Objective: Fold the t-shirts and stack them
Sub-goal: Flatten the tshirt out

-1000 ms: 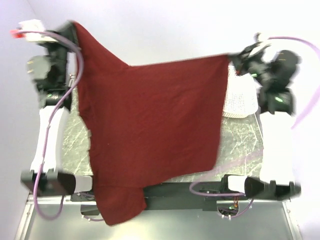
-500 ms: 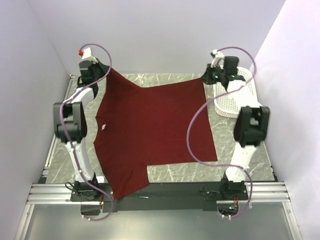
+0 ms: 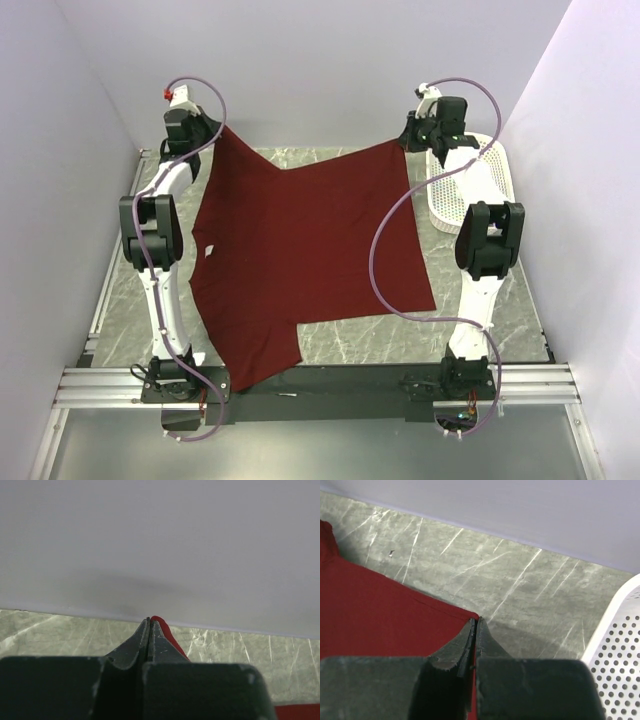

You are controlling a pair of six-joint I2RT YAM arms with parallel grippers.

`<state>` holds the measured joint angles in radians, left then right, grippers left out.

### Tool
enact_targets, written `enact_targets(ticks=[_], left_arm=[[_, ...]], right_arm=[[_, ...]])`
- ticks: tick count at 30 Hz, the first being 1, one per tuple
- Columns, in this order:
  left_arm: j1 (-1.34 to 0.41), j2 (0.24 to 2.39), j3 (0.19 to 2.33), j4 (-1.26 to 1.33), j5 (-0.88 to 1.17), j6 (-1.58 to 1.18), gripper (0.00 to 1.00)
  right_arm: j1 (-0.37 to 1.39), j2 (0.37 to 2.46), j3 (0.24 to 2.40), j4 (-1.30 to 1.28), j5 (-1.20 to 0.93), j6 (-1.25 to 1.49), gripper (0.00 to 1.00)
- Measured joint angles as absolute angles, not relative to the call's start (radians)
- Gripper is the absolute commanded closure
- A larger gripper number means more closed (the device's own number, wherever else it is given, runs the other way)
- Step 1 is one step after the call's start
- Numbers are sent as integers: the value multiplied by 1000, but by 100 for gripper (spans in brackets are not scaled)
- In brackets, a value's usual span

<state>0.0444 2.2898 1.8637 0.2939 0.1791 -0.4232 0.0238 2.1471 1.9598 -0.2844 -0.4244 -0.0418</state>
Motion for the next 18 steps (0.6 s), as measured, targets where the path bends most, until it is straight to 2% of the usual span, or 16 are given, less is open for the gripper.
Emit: enact_targets(ticks=[10,18], left_arm=[[61,2193,1644,324,255,-404,99],[67,2063,1511,350,309,-383,99]], right_arm=[[24,2115,1824,-277,-423,-56,100],[24,2115,1812,-280,-422,-61,100]])
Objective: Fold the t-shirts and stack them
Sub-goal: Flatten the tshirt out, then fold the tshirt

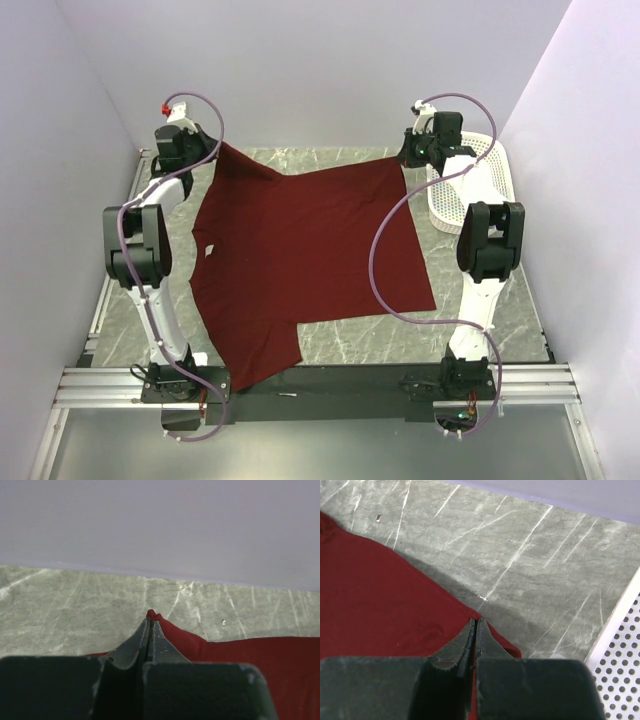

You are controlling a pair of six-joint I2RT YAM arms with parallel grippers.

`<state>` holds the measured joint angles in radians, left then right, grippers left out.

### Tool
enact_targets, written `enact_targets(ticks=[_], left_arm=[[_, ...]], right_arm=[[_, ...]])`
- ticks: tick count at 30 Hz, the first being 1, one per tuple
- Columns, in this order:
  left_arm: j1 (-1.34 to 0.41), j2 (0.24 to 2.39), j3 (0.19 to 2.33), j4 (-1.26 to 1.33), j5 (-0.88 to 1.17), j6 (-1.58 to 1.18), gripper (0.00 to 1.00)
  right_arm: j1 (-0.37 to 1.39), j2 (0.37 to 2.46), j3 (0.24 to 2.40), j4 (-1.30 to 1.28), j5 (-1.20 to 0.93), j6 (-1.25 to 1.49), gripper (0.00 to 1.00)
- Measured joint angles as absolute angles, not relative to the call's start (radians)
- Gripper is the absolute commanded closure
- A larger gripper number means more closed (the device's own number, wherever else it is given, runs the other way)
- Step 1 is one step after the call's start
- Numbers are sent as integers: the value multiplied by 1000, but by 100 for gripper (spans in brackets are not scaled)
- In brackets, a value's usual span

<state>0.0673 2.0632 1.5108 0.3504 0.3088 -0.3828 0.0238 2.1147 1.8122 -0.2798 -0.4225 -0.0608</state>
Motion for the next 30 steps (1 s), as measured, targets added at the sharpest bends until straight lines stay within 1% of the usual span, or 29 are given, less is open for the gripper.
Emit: enact_targets(ticks=[7,21,30], left_arm=[[69,1961,1434,377,343,-377,99],[69,1853,1315,377,363,-361,99],[69,1705,1213,384,378,-361,99]], right_arm=[[24,2118,1827,-286,-422,-60,100],[24,2148,1879,-300,-387,-57,100],[24,2185,1900,-322,-364,-51,100]])
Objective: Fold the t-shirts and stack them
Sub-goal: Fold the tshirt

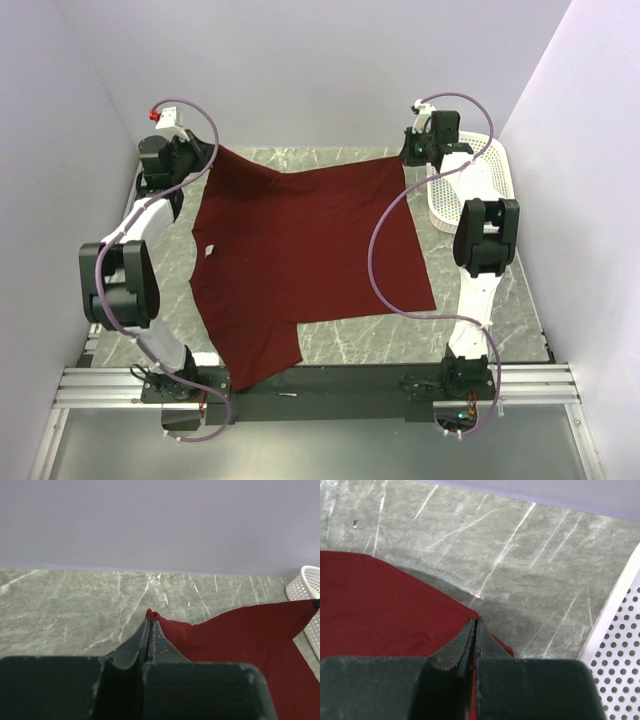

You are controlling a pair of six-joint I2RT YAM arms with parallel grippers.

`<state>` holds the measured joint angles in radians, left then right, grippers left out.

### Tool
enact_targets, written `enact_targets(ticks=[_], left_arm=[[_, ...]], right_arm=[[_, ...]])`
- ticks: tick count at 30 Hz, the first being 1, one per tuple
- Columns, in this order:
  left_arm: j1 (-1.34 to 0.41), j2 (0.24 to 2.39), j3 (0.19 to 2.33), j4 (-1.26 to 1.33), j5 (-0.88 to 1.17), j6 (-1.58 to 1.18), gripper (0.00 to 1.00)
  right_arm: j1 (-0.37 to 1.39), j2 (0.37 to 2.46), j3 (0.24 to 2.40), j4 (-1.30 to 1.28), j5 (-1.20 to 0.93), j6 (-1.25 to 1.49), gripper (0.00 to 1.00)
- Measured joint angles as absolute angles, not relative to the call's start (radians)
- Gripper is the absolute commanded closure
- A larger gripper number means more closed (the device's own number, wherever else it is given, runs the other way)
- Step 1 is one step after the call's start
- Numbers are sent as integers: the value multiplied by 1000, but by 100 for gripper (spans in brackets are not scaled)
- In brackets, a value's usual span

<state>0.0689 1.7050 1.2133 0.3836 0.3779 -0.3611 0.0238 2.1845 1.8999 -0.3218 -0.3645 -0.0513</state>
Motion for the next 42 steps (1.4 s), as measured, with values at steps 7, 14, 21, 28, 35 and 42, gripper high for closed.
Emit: enact_targets(ticks=[7,14,21,28,35,42], left_arm=[[69,1645,1148,384,377,-361,99],[69,1620,1101,383,378,-366,99],[69,1548,1059,386,380,-384,99],[67,1481,1008,400,389,-390,99],[61,1432,938,400,397,-408,99],[46,1353,894,395,399,-414,99]], right_arm=[[24,2204,1909,-327,-355,-47,100],[24,2211,1924,-330,-351,-47,99],[24,2211,1922,-325,-352,-48,99],[24,2211,1922,-324,-352,-47,99],[24,2212,1922,-324,-352,-47,99],[24,2212,1912,-319,-352,-48,98]])
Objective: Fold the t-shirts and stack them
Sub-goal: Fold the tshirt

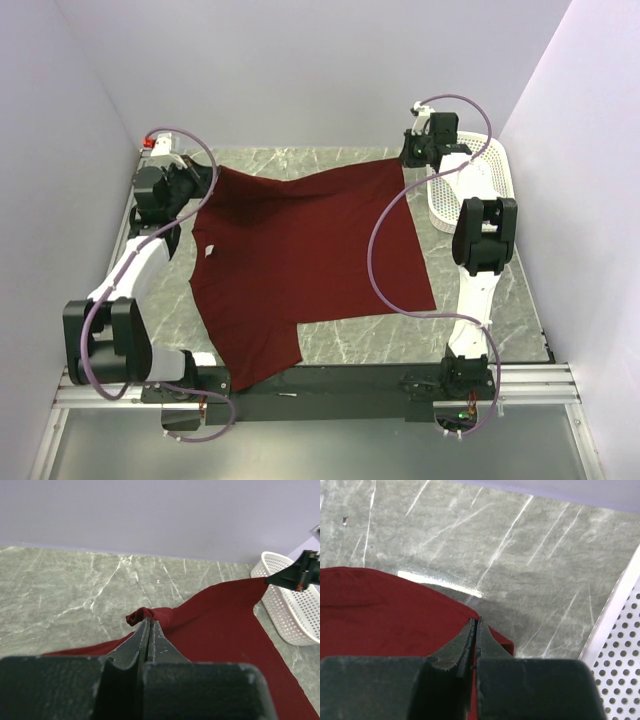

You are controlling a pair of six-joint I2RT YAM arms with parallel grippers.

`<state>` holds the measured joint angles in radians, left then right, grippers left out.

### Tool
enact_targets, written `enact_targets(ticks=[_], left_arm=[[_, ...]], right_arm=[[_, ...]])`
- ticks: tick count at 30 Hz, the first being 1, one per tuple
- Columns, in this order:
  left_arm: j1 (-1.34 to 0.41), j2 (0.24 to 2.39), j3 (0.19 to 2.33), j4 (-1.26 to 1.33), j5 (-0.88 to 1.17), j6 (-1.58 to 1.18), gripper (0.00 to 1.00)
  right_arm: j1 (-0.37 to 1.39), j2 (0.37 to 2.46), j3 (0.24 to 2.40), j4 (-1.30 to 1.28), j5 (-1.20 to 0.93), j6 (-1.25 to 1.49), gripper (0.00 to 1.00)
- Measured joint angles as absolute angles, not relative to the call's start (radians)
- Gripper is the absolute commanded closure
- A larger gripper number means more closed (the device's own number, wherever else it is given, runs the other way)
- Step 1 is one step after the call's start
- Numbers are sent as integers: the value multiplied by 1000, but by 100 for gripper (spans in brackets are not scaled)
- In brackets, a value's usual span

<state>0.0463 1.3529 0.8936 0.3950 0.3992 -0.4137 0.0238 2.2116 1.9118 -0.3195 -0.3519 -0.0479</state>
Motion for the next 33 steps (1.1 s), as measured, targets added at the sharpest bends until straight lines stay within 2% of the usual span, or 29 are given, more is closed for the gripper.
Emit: enact_targets(ticks=[33], left_arm=[[39,1230,785,376,399,-432,99]], right_arm=[[15,2211,1804,-289,-352,-49,97]])
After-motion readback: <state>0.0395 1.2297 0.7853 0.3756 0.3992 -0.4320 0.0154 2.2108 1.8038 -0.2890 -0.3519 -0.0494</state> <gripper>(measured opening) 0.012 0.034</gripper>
